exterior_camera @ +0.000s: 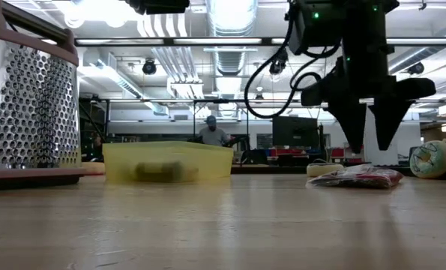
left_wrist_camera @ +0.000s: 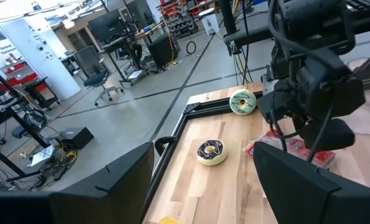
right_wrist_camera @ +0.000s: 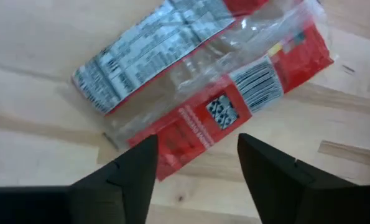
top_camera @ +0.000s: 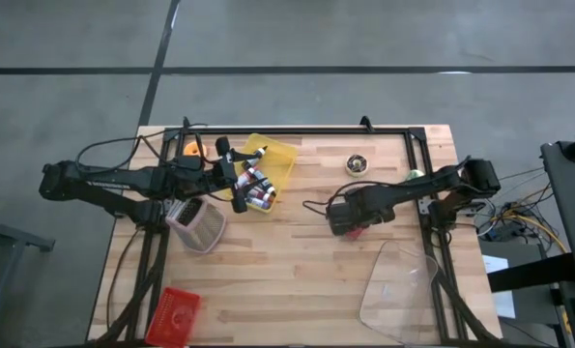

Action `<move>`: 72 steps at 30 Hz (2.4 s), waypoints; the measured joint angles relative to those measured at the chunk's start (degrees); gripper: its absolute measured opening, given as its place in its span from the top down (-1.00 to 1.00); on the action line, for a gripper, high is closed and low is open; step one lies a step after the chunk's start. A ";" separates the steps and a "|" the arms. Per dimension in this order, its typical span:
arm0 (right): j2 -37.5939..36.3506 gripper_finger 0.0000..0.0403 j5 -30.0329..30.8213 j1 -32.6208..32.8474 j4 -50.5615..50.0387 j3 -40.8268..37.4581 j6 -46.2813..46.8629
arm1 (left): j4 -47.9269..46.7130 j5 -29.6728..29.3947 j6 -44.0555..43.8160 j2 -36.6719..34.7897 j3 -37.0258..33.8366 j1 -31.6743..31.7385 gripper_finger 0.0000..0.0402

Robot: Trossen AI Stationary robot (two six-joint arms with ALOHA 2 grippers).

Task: Pick & Place Food Item
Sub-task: Put the red popcorn bag into the transparent bin

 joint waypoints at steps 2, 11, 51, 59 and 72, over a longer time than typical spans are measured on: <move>0.00 -0.19 0.05 -0.41 -0.02 -0.34 0.76 | 0.00 0.00 0.00 0.00 0.00 0.00 -0.39; 0.00 -0.44 3.38 -1.35 -0.01 -2.65 3.60 | 0.00 -0.02 0.00 0.00 0.00 0.00 -0.39; -17.53 -0.43 8.96 -7.80 18.48 -26.79 -2.65 | 0.02 -0.02 0.00 0.00 0.00 -0.01 -0.39; -22.10 -0.39 9.60 -9.69 33.37 -35.43 -4.24 | -0.16 -0.02 0.00 0.00 0.00 0.00 -0.39; -21.31 -0.33 10.25 -9.75 37.89 -34.82 -4.88 | -0.18 -0.02 0.00 0.00 0.00 0.00 -0.39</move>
